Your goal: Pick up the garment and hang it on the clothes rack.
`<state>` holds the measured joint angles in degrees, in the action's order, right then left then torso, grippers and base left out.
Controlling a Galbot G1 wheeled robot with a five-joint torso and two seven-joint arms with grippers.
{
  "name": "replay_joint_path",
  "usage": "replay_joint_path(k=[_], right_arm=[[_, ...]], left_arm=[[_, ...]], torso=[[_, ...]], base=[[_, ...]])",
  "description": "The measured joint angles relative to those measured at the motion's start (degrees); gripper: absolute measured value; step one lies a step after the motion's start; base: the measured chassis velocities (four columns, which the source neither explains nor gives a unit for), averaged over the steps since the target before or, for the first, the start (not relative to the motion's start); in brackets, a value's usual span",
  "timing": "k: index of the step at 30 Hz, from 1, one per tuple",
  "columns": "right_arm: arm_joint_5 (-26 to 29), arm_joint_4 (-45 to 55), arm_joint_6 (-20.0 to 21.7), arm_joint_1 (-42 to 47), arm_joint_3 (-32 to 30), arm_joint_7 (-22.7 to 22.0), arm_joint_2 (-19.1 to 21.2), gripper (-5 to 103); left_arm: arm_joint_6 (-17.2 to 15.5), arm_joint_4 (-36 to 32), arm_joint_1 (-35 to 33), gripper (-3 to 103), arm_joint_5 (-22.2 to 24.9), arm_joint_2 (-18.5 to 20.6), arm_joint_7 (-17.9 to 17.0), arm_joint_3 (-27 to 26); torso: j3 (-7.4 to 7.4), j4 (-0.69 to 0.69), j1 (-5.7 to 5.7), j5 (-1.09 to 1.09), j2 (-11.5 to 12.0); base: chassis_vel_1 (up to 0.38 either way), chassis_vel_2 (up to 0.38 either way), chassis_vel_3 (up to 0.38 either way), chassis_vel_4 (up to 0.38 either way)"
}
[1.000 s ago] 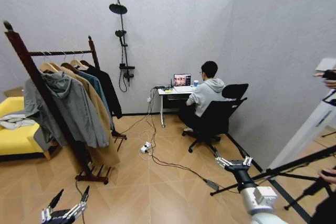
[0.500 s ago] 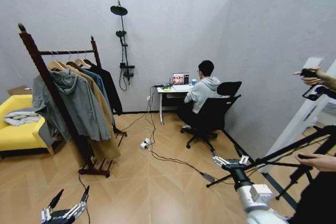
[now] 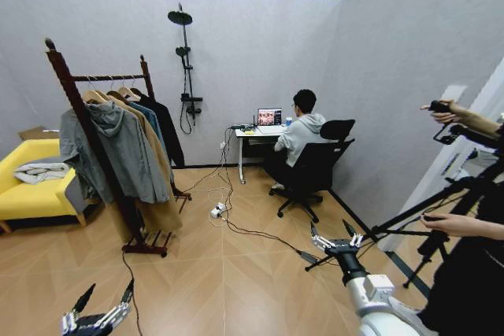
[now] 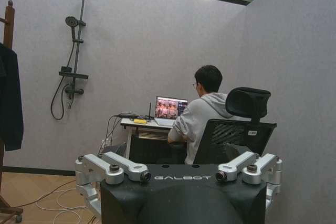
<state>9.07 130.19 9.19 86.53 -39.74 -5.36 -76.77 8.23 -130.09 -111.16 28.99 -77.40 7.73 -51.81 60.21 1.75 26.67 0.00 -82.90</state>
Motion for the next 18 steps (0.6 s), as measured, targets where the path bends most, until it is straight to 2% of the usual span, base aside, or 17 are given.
replay_joint_path(k=[8,18], right_arm=[[0.55,-0.18,-0.95,0.22,-0.52,1.19,-0.21,100],[0.89,-0.31,-0.58,0.91,-1.73,2.43,-0.21,100]], left_arm=[[-0.01,0.00,0.00,100,0.00,0.00,0.00,0.00],[0.00,0.00,0.00,100,0.00,0.00,0.00,0.00]], torso=[[-0.01,-0.01,-0.04,0.00,-0.02],[0.00,0.00,0.01,0.00,0.01]], base=[[0.069,-0.092,-0.067,0.088],[0.000,0.000,0.000,0.000]])
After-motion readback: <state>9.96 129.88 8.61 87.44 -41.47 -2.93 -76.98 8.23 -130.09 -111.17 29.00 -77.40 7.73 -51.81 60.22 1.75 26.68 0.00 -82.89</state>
